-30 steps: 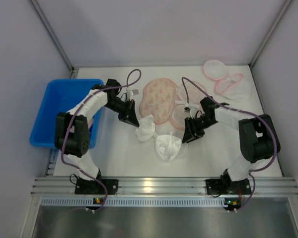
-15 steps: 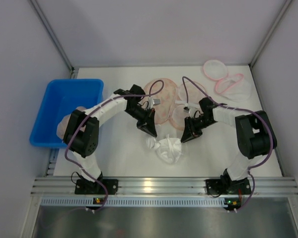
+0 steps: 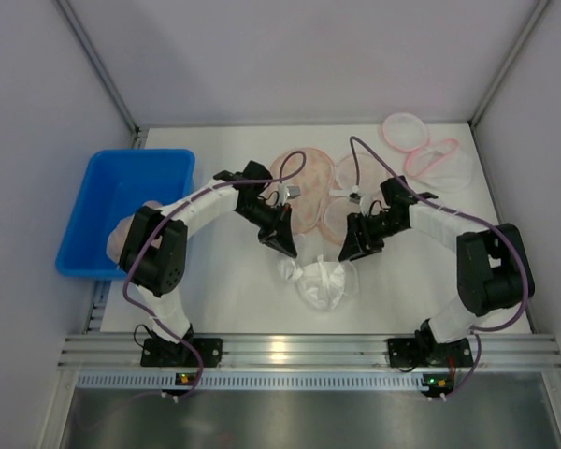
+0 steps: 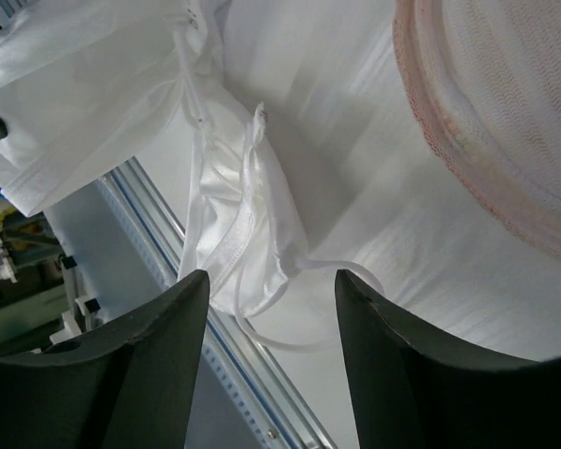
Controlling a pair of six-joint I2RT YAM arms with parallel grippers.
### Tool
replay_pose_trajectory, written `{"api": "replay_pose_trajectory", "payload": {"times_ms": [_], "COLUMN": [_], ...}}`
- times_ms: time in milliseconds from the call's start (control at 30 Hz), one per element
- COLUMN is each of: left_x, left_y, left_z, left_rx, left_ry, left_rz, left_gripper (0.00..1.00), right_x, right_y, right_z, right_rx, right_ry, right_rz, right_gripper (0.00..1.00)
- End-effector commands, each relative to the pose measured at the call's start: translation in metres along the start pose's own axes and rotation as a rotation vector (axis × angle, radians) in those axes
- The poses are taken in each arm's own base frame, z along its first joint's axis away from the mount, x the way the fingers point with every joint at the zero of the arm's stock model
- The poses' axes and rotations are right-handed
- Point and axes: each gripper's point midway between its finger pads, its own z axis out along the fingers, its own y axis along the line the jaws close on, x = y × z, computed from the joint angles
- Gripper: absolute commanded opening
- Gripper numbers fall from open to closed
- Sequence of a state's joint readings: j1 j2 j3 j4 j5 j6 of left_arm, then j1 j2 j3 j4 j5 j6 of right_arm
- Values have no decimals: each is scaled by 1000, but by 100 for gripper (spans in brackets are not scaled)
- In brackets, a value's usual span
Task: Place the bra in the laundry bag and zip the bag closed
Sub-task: Adjust the bra at the center of the board, then adjust the laundry bag at the center of the board.
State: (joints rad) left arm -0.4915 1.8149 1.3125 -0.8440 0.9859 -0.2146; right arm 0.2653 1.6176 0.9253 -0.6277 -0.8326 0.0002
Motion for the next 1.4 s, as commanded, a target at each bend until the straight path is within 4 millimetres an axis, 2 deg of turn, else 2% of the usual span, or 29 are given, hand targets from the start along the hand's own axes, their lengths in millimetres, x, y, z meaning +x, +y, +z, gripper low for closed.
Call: {"api": "replay_pose_trajectory", "payload": {"times_ms": [0,100,300,333,500,667,733,833,867,900,967,1000,1067,1100,1167,1200,1267,1300,1367], "left_x": [-3,-1,0,-2,10,18,19,17,16,15,13,13,14,15,17,17,16,13,7], "left_y": [-14,-11,20,28,48,87,96,108,110,111,111,110,108,106,105,103,100,98,96], "left_z": [-8,-11,-41,-48,-55,-60,-63,-69,-69,-70,-70,-71,-72,-75,-76,-81,-86,-93,-104], "left_rx": [34,31,12,-5,-61,-213,-229,-268,-273,-268,-268,-265,-266,-270,-275,-282,-279,-281,-291], "left_ry": [-38,-47,-127,-144,-131,-128,-128,-135,-135,-135,-139,-140,-137,-144,-149,-166,-184,-212,-250], "left_rz": [66,76,30,25,6,-51,-45,-54,-59,-62,-54,-50,-39,-30,-18,-6,1,12,24], "left_gripper": [0,0,0,0,0,0,6,13,17,19,25,32,39,44,48,49,54,54,55], "right_x": [-20,-21,-11,-9,-4,-3,-19,-72,-88,-114,-137,-151,-161,-166,-168,-166,-159,-148,-134], "right_y": [12,11,-1,-3,-9,-9,-8,-11,-15,-18,-29,-44,-63,-82,-100,-115,-127,-136,-141], "right_z": [-23,-32,-43,-43,-35,-26,-33,-58,-68,-78,-84,-85,-83,-79,-74,-71,-66,-60,-54], "right_rx": [22,58,132,140,138,154,191,277,300,336,390,439,495,543,586,624,643,652,652], "right_ry": [-78,-92,-46,-36,2,33,-16,-143,-175,-208,-223,-204,-176,-135,-105,-77,-49,-17,8], "right_rz": [-85,-110,-133,-140,-135,-156,-194,-276,-301,-328,-356,-368,-369,-362,-350,-333,-307,-282,-253], "right_gripper": [58,62,62,62,59,60,60,59,57,57,54,53,45,43,35,33,27,25,20]}}
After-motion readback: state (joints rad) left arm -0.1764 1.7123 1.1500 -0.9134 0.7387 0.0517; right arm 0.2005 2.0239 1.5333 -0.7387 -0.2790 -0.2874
